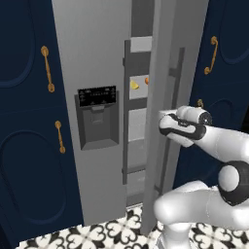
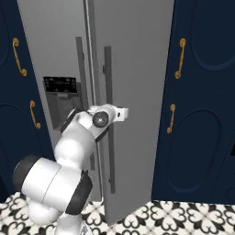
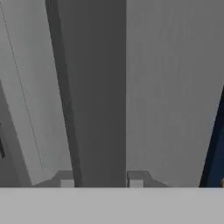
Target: Grab a lemon wedge from the fridge and one ice cube from the ice bowl, and put them in the glass of lemonade.
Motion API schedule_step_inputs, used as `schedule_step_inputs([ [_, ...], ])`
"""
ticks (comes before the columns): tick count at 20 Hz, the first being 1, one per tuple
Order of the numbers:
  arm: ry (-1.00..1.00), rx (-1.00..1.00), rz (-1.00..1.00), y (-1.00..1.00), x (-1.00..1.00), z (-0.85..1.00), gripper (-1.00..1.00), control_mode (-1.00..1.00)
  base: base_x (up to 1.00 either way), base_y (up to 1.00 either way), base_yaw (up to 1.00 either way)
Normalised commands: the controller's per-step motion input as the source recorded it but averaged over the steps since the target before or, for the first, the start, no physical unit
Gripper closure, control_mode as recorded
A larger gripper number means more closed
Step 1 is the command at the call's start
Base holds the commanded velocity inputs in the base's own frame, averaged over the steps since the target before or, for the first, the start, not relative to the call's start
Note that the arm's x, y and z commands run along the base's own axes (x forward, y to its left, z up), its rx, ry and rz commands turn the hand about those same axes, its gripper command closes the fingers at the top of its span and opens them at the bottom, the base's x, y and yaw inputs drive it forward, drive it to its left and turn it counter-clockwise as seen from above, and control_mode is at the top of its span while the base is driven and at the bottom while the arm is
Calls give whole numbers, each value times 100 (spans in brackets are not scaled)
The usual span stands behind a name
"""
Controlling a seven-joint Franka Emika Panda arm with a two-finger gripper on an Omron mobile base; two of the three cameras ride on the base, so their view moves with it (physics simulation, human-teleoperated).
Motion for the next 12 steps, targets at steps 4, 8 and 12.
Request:
schedule_step_inputs([
  [4, 9, 15, -1, -100, -95, 19, 100, -100, 0, 0, 0],
  [8, 11, 13, 0, -100, -76, 28, 100, -100, 0, 0, 0],
  [12, 12, 11, 0, -100, -59, 28, 100, -100, 0, 0, 0],
])
